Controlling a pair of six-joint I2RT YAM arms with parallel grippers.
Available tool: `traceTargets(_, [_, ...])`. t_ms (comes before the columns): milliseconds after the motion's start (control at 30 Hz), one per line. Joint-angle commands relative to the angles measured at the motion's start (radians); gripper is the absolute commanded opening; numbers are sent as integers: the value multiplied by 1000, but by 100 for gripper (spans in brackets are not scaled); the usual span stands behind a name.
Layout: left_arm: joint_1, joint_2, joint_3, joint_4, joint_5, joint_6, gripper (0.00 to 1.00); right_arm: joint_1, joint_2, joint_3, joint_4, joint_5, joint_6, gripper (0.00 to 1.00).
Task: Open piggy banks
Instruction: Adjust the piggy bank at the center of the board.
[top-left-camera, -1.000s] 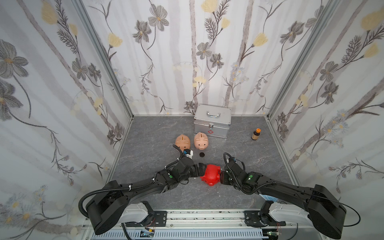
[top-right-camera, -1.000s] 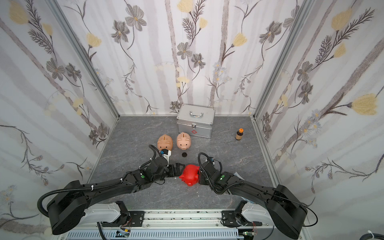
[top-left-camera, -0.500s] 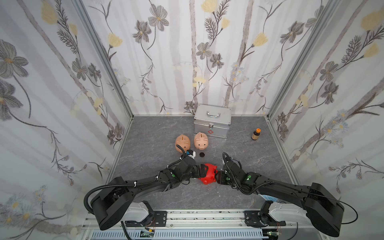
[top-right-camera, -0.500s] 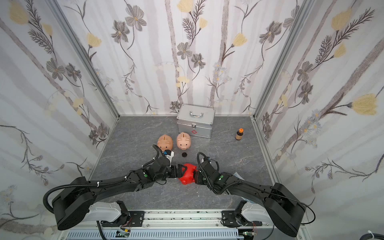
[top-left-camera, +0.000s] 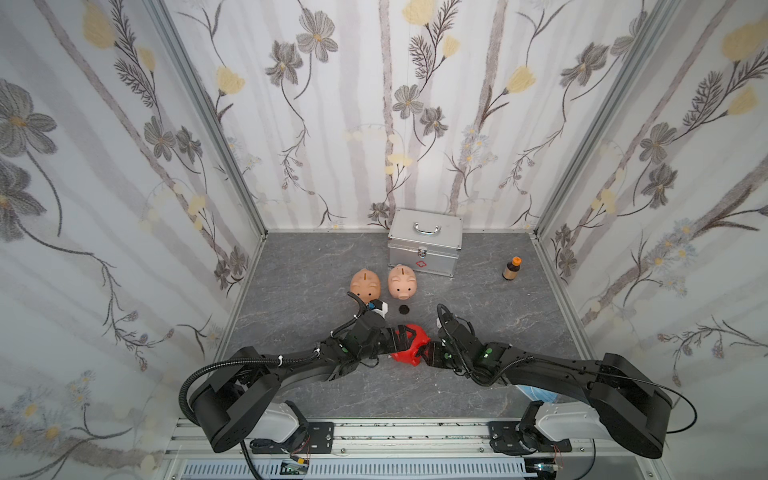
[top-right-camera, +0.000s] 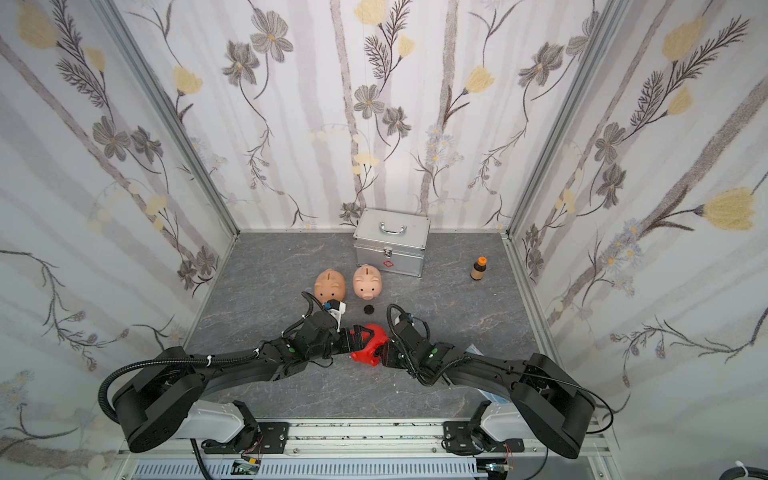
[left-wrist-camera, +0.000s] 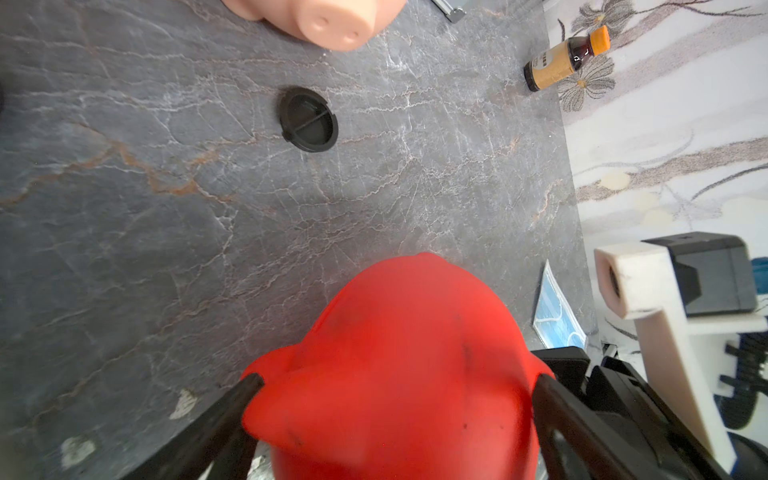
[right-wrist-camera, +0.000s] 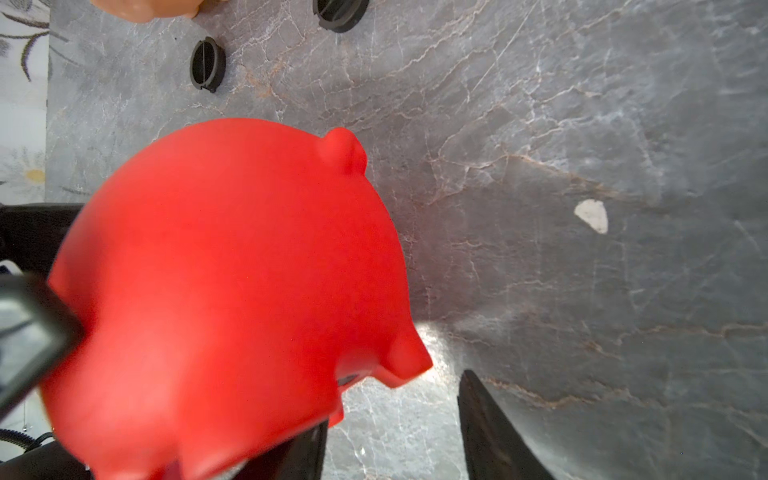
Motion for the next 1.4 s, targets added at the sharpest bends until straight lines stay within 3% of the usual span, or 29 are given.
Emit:
traceTargets(0, [10,9,-4,9,11,-3,100,0,5,16,36,56,27,50])
traceTargets(300, [20,-30,-16,-61,-43,4,100,-8,-7,28,-7,127,52,50])
traceTargets(933, [23,54,3,15,26,5,100,-8,38,42,71,64,28,49])
traceTargets(1367, [36,84,-12,21,24,1,100,4,-44,-2,131,17,-55,48])
